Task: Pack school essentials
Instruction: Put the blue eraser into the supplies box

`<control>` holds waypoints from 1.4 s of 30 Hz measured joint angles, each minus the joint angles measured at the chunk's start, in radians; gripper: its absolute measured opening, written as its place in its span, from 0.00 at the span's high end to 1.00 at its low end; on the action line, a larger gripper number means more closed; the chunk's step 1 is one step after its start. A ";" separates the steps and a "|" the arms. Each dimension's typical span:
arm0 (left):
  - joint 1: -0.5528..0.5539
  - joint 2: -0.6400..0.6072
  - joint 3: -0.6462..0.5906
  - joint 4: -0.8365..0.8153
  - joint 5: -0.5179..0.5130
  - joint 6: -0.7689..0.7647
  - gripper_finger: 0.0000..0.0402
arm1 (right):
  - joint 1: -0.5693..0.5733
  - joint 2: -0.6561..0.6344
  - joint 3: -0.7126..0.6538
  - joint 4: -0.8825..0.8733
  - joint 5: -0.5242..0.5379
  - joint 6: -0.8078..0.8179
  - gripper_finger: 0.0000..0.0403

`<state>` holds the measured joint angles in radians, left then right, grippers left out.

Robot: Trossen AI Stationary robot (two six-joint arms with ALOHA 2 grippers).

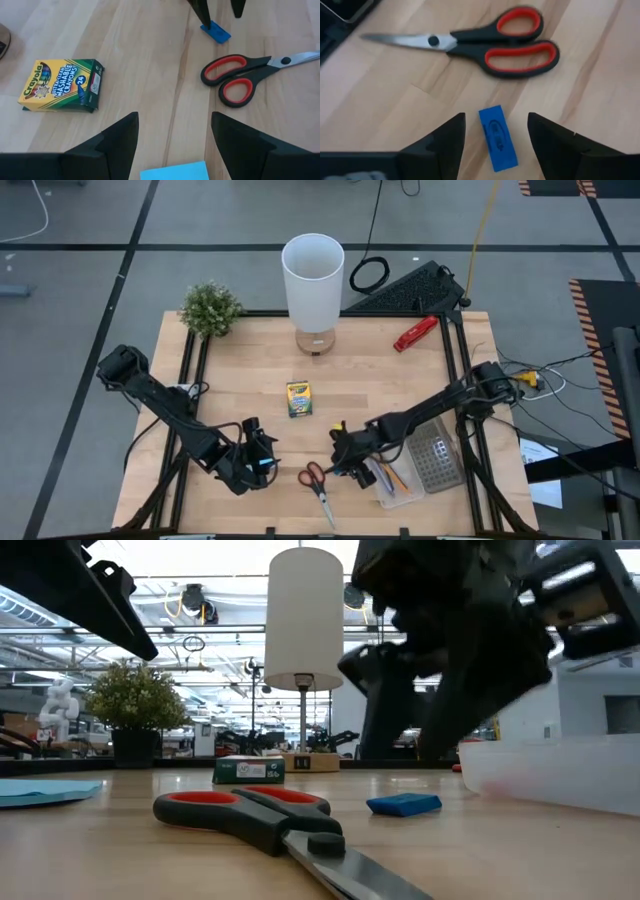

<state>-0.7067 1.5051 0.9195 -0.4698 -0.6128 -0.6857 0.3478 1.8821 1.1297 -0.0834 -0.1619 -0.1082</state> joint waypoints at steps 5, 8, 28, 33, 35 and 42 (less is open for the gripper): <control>0.000 0.000 0.000 0.000 0.000 0.006 0.38 | 0.007 0.048 0.015 -0.007 -0.002 -0.003 0.51; 0.000 0.000 0.000 0.000 0.000 0.021 0.38 | 0.009 0.071 0.036 -0.013 -0.003 -0.014 0.52; 0.000 0.000 0.000 0.013 0.000 0.056 0.38 | 0.012 0.094 0.055 -0.040 0.009 -0.043 0.82; 0.000 0.000 0.000 0.103 0.005 0.119 0.38 | 0.012 0.092 0.053 -0.032 0.010 -0.026 0.82; 0.005 0.000 0.000 0.157 0.024 0.165 0.38 | 0.012 0.089 0.051 -0.023 0.010 -0.013 0.82; 0.013 0.000 0.000 0.198 0.035 0.225 0.38 | 0.013 0.038 0.051 -0.005 0.011 0.035 0.82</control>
<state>-0.6933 1.5051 0.9195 -0.2722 -0.5777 -0.4610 0.3603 1.9204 1.1805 -0.0882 -0.1505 -0.0729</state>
